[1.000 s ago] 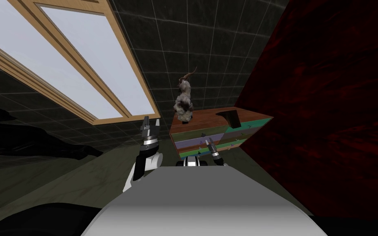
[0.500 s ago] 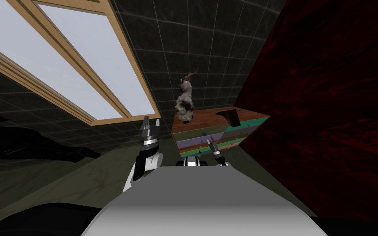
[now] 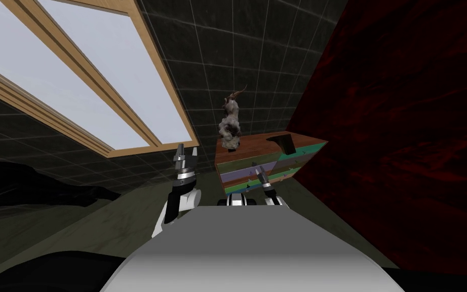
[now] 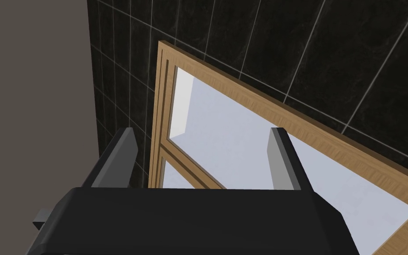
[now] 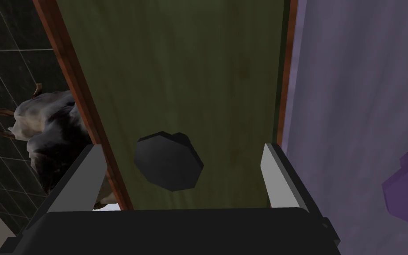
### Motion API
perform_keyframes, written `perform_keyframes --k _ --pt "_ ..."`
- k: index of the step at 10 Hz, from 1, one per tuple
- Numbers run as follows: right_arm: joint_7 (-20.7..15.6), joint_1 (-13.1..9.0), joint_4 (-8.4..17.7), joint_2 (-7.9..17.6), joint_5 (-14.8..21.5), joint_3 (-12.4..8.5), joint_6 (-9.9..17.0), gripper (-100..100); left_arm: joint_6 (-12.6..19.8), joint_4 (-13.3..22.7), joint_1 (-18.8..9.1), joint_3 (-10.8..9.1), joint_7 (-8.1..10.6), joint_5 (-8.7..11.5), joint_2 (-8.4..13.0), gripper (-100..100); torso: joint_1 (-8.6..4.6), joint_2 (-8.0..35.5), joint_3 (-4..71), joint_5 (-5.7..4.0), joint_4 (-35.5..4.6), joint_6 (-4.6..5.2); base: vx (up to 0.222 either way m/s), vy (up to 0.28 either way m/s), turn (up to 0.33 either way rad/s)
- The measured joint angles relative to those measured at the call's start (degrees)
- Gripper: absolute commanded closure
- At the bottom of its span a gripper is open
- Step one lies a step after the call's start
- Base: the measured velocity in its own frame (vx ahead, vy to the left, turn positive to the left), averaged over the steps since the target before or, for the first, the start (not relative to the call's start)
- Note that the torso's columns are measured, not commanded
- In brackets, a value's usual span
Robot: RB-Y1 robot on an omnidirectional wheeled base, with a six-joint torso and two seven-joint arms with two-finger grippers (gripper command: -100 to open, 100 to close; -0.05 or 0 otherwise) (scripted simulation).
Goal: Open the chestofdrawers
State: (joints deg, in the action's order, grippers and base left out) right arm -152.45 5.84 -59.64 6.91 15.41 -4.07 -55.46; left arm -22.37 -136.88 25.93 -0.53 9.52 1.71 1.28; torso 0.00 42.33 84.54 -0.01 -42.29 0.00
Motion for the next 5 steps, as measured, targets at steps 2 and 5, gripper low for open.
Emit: perform_keyframes --k 2,5 --pt "-2.12 -0.38 -1.36 -2.19 0.02 -0.39 0.53 -100 0.0 0.0 0.0 0.0 0.0 0.0 0.0 0 -0.11 -0.11 0.06 -0.02 0.03 0.01 -0.014 0.034 -0.015" --pt "-5.61 0.21 -2.96 -5.54 0.16 -0.38 0.95 -100 0.0 0.0 0.01 -0.01 0.0 0.0 0.01 0 -0.05 -0.08 0.05 -0.01 0.02 0.0 0.0 0.002 -0.002"
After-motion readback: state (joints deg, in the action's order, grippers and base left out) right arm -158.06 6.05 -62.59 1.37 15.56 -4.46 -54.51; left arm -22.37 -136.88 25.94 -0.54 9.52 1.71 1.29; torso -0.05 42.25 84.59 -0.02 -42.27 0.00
